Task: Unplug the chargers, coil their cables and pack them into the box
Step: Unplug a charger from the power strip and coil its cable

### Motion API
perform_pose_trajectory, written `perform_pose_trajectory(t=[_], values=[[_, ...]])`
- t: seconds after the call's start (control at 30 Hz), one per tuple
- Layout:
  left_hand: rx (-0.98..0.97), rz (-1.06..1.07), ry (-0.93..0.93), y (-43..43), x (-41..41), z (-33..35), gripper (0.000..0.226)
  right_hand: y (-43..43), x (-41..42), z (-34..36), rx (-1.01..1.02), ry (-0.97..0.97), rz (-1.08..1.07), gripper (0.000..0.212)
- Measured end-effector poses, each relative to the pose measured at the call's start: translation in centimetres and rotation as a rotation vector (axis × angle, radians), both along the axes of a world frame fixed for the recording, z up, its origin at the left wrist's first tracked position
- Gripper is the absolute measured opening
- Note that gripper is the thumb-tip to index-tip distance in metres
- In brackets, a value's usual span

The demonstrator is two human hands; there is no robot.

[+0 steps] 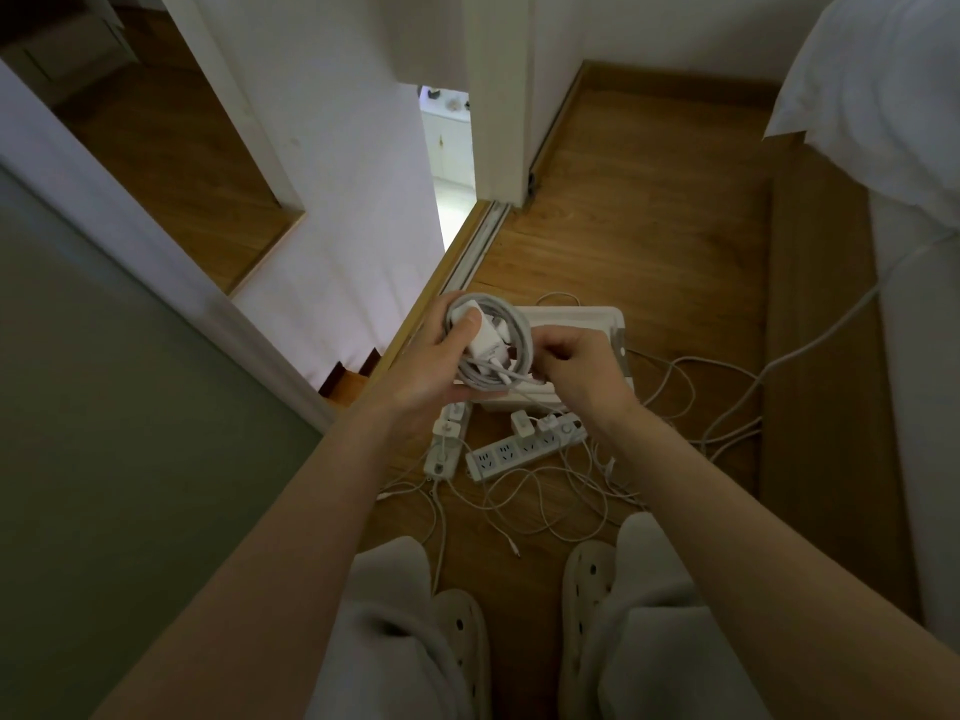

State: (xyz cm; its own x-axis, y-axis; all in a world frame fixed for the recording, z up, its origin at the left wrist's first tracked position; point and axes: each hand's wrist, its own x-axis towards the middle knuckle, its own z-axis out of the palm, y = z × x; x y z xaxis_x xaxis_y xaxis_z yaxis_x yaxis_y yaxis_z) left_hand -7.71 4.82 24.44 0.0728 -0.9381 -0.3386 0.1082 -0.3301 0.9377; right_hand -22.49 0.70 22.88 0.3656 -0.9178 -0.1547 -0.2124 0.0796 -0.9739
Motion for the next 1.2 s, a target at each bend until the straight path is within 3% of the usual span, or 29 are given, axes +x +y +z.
perform_pose_trajectory(t=[0.3, 0.37, 0.5, 0.53, 0.67, 0.87, 1.07, 1.2], values=[[0.139, 0.029, 0.050, -0.2, -0.8, -0.1, 0.026, 1.9, 1.4, 0.3, 0.217, -0.049, -0.188, 0.024], [0.152, 0.081, 0.056, -0.2, -0.9, -0.1, 0.023, 1.5, 1.6, 0.4, 0.342, -0.157, -0.243, 0.019], [0.162, 0.102, 0.036, -0.2, -0.8, -0.2, 0.020, 1.3, 1.3, 0.6, 0.318, -0.136, -0.117, 0.071], [0.161, 0.098, 0.035, -0.1, -0.7, -0.3, 0.019, 1.4, 1.2, 0.8, 0.289, -0.125, -0.085, 0.073], [0.158, 0.110, -0.007, -0.1, -0.5, -0.4, 0.022, 1.5, 0.7, 0.8, 0.233, -0.133, 0.030, 0.049], [0.144, 0.047, -0.106, -0.1, 0.0, -0.6, 0.031, 1.9, 0.6, 1.0, 0.054, 0.034, 0.018, 0.035], [-0.020, -0.043, -0.105, -0.1, -0.2, -0.2, 0.030, 0.9, -0.4, 1.4, 0.333, -0.241, -0.064, 0.021], [-0.054, 0.007, -0.025, -0.3, -0.8, -0.1, 0.029, 0.5, -0.7, 1.6, 0.463, -0.413, 0.016, 0.030]])
